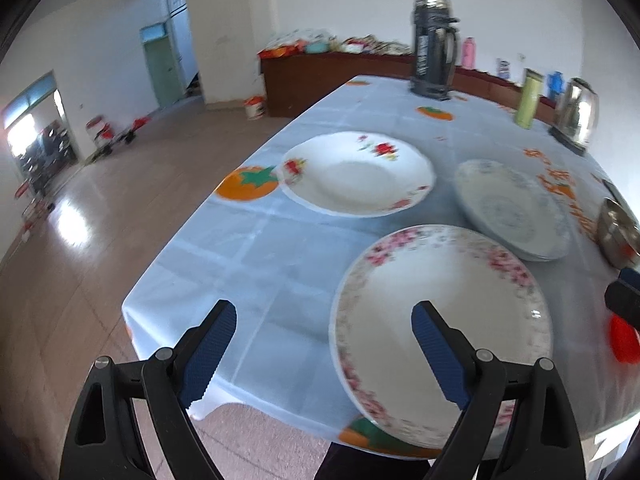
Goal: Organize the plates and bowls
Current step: 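Grasp the pink-floral-rim plate's rim with the left tool while the right tool grips its rim too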
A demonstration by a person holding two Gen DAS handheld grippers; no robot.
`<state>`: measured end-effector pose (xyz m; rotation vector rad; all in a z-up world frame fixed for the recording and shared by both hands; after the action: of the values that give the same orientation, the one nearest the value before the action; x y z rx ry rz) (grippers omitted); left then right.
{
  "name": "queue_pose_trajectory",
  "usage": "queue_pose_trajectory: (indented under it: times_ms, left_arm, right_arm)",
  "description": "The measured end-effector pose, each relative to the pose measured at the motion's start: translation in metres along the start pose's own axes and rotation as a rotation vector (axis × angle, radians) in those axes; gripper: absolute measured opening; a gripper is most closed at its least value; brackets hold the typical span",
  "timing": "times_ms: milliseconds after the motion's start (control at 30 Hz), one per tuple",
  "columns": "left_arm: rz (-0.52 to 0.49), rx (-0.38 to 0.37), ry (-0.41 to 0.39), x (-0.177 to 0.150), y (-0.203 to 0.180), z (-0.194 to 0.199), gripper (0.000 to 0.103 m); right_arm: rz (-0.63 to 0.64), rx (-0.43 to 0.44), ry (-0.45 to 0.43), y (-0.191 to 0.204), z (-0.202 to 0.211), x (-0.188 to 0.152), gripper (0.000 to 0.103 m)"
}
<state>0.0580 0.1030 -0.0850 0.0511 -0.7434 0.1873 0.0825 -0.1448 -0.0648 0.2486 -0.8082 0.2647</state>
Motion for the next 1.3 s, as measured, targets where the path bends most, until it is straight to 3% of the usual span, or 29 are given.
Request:
queue_pose_trajectory:
  times_ms: [300, 333, 400, 433, 667, 800, 867, 1033, 1300]
  left_arm:
    - [0.032, -0.046, 0.049, -0.005, 0.008, -0.015, 0.090]
    - [0.034, -0.051, 0.052, -0.006, 0.009, -0.016, 0.088]
    - [0.045, -0.070, 0.073, -0.007, 0.009, -0.021, 0.070]
    - [0.050, -0.076, 0.086, -0.007, 0.008, -0.024, 0.067]
    - [0.058, -0.095, 0.104, -0.010, 0.007, -0.027, 0.059]
    - [0.080, -0.129, 0.130, -0.010, 0.011, -0.034, 0.038]
    - [0.081, -0.151, 0.136, -0.012, 0.010, -0.036, 0.032]
    - [0.051, -0.170, 0.132, -0.014, 0.002, -0.036, 0.026]
    - [0.016, -0.131, 0.106, -0.014, -0.005, -0.033, 0.025]
  right_arm:
    - [0.036, 0.066, 0.105, 0.021, -0.048, -0.004, 0.052]
    - [0.039, 0.069, 0.117, 0.022, -0.051, -0.006, 0.047]
    - [0.044, 0.068, 0.135, 0.023, -0.057, -0.009, 0.039]
    - [0.046, 0.067, 0.145, 0.024, -0.060, -0.010, 0.035]
    - [0.045, 0.073, 0.185, 0.024, -0.069, -0.016, 0.032]
    - [0.049, 0.079, 0.198, 0.025, -0.074, -0.018, 0.023]
    - [0.043, 0.083, 0.208, 0.025, -0.077, -0.019, 0.022]
    - [0.057, 0.095, 0.211, 0.029, -0.080, -0.021, 0.017]
    - [0.070, 0.090, 0.193, 0.032, -0.080, -0.022, 0.016]
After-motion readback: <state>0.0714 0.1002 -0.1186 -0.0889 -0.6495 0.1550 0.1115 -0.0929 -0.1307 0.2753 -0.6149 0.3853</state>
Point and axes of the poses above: each gripper's, at about its wrist camera, not at the fingertips, and z roughly against the way its jaws point, y to its left, x to its top, the point moved 1 cm from there along -z, roughly the way its jaws point, and after that the axes turned 5 degrees about -x, right-handed, at the moved point
